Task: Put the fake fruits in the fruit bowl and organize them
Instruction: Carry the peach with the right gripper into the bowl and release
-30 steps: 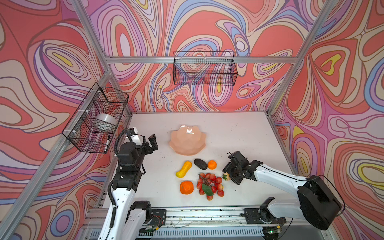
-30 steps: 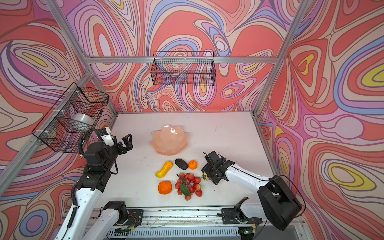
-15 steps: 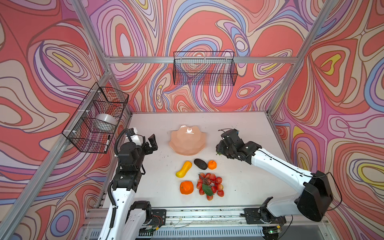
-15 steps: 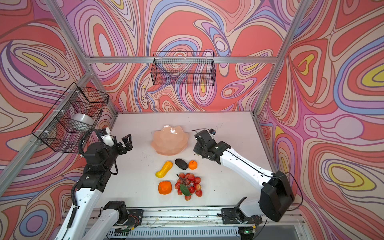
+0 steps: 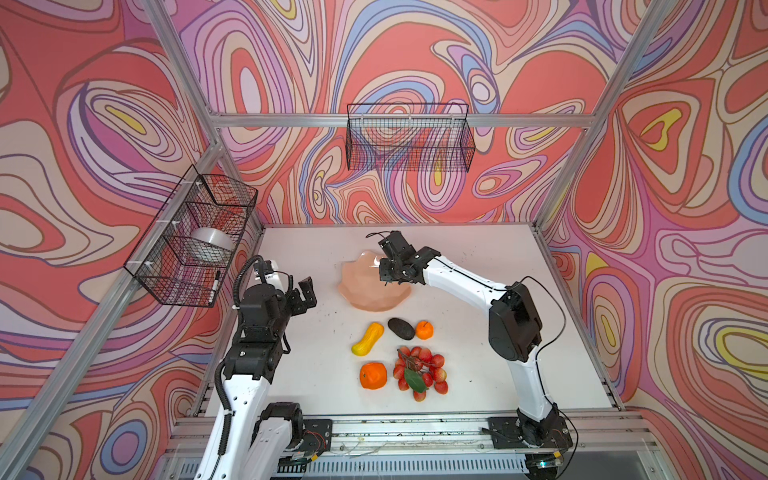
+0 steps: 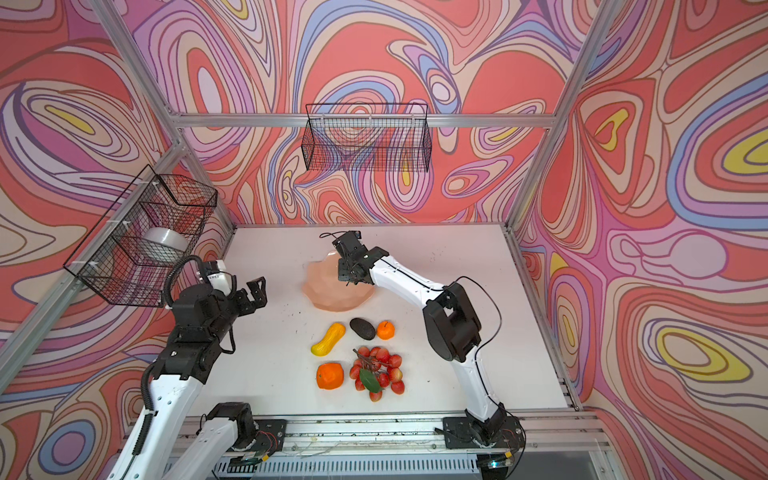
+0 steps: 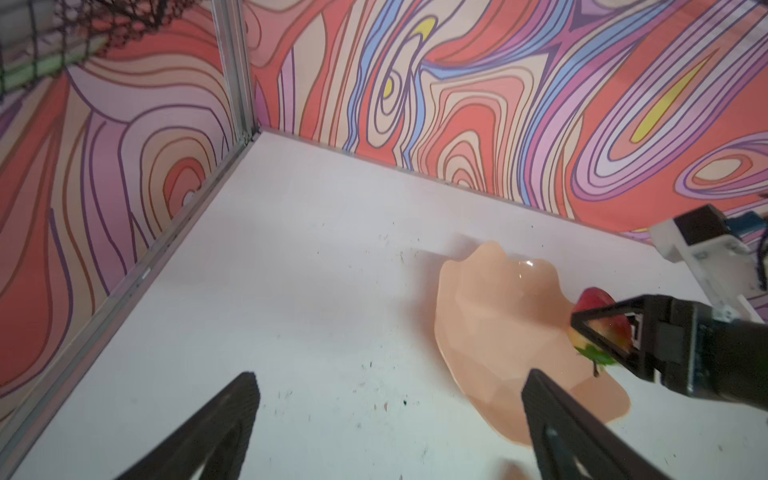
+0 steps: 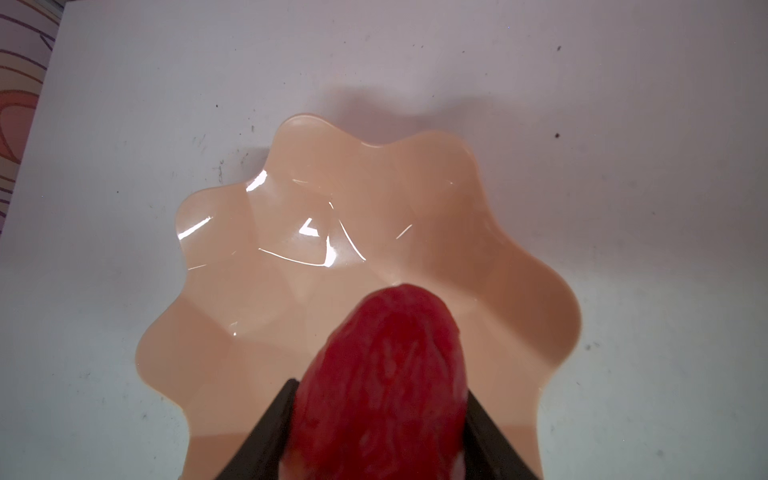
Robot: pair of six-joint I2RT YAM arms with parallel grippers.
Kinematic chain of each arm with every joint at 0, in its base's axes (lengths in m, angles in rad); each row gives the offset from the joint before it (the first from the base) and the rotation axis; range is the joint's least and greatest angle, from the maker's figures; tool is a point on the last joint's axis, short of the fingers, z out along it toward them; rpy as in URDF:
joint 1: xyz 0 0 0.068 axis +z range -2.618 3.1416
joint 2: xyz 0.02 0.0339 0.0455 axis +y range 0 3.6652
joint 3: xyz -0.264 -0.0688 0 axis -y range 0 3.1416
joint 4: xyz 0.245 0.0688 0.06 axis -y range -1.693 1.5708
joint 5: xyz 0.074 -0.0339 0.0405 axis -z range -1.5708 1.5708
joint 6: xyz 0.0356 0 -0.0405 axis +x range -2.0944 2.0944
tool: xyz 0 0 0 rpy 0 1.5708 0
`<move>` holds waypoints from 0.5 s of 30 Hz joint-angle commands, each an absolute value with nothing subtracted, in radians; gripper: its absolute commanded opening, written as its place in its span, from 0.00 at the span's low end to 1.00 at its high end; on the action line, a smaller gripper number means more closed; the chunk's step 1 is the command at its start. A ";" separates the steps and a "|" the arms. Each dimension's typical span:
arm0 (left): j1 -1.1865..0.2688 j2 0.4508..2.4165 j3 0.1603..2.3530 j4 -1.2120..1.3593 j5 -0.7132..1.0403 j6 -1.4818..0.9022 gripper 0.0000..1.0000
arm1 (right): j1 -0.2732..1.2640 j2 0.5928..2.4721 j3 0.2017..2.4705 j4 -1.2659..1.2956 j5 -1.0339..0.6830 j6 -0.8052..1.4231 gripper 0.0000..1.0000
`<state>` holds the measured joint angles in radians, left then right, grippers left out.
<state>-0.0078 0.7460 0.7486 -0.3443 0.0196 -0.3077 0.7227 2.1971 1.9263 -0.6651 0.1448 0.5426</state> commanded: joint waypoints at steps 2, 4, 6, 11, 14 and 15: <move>-0.012 0.758 0.779 -0.549 0.123 -0.344 0.97 | 0.728 2.286 2.029 -0.736 0.134 0.481 0.36; -0.012 0.768 0.776 -0.594 0.167 -0.352 0.95 | 0.728 2.342 2.082 -0.757 0.130 0.470 0.36; -0.012 0.780 0.779 -0.638 0.182 -0.366 0.95 | 0.729 2.394 2.136 -0.787 0.123 0.458 0.37; -0.012 0.810 0.795 -0.722 0.189 -0.380 0.95 | 0.728 2.479 2.215 -0.827 0.095 0.442 0.41; -0.011 0.807 0.788 -0.729 0.215 -0.396 0.94 | 0.728 2.505 2.230 -0.832 0.084 0.442 0.50; -0.013 0.805 0.784 -0.727 0.227 -0.404 0.94 | 0.727 2.511 2.238 -0.836 0.087 0.445 0.54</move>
